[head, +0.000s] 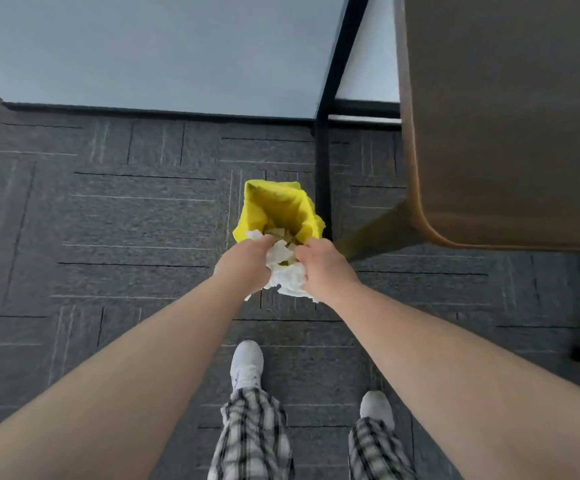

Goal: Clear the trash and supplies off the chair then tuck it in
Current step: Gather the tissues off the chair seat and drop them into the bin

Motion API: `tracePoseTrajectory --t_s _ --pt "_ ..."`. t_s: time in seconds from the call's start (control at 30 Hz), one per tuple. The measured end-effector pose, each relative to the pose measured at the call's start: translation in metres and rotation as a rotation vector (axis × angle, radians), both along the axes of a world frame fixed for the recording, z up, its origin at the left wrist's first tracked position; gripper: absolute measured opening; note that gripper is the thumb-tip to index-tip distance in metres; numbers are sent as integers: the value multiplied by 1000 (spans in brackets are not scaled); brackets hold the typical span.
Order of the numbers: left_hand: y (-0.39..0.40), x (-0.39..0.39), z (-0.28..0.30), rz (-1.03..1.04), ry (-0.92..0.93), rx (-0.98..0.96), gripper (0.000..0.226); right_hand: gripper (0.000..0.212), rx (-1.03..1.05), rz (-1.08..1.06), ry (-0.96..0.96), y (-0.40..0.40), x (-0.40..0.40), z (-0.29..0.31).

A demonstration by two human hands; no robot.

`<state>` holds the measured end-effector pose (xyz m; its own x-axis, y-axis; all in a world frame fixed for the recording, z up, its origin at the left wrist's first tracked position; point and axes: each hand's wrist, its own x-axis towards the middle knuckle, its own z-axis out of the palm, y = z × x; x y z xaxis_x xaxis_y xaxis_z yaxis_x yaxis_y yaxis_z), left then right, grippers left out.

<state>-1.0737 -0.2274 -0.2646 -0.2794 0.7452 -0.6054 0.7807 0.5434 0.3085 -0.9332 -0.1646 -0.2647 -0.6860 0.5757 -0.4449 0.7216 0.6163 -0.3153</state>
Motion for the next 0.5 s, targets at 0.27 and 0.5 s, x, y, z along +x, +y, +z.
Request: tracePoseTrajectory --t_s 0.27,0.5 --pt "51 -50 -69 80 -106 37 44 14 -20 -476 -90 40 -49 -70" --pt "67 -48 -121 207 -248 14 48 16 -150 -855 -109 53 -64 -117"
